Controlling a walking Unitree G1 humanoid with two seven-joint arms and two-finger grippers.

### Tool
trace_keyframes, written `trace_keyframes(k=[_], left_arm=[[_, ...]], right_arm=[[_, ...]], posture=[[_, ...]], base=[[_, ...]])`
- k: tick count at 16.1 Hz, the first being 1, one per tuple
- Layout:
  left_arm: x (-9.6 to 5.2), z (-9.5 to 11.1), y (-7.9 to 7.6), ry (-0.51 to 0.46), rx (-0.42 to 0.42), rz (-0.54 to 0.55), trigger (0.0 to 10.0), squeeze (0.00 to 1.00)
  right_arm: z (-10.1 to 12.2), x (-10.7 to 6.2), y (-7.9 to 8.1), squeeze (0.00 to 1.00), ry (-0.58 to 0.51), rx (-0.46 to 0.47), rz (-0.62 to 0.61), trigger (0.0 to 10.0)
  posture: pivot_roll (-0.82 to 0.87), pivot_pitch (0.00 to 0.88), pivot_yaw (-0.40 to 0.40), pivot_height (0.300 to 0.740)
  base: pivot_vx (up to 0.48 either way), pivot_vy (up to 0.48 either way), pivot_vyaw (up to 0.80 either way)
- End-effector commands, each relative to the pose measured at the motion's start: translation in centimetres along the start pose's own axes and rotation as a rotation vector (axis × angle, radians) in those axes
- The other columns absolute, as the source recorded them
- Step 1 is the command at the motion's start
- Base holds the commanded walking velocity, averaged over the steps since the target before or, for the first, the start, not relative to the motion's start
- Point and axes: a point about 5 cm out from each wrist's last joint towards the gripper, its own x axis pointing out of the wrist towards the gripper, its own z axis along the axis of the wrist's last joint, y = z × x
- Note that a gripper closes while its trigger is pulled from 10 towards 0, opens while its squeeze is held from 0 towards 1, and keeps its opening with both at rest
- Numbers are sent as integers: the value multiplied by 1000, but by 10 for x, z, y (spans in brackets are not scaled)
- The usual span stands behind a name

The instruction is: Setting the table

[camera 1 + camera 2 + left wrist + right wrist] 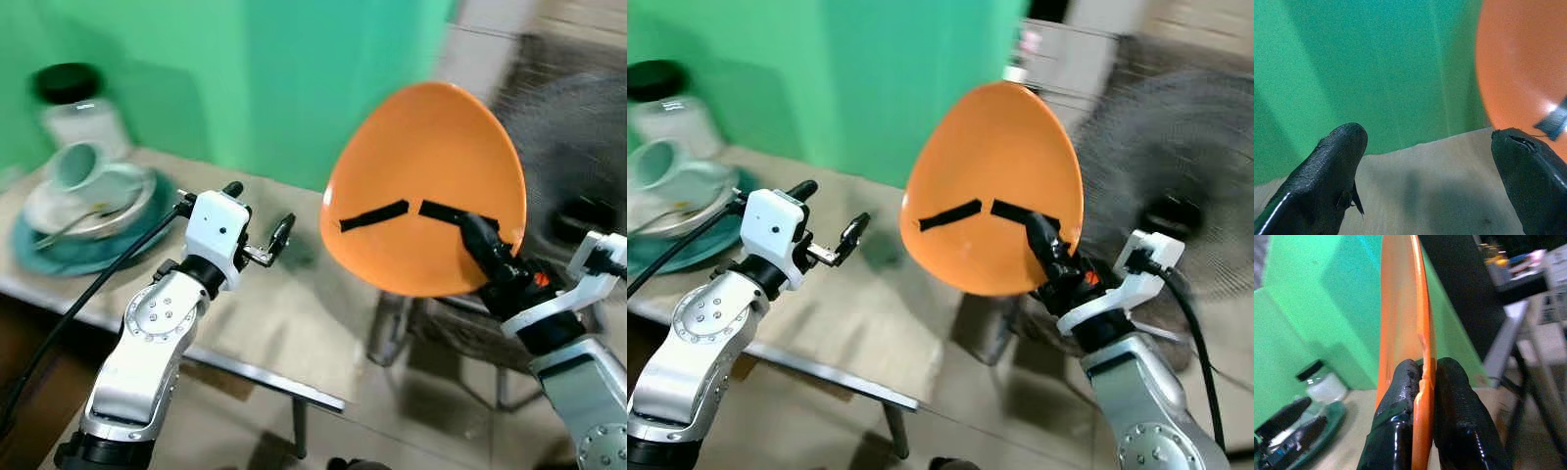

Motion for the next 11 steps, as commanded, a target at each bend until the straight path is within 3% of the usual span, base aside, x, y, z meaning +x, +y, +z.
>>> trace_keyframes(k=[1, 8, 11], left_arm=[[-1, 3, 2, -3, 14, 22, 10000, 0], [0, 3, 3, 4, 0, 39, 10000, 0], [1, 10, 8, -44, -31, 86, 10000, 0]], right_arm=[[8, 1, 8, 0, -52, -17, 36, 10000], [2, 1, 9, 0, -43, -4, 35, 10000], [2, 2, 9, 0, -44, 2, 38, 10000]], posture=[[59, 0, -22, 740], [61, 0, -23, 740], [61, 0, -25, 740]], base=[[0, 0, -800], [0, 0, -800], [0, 0, -800]])
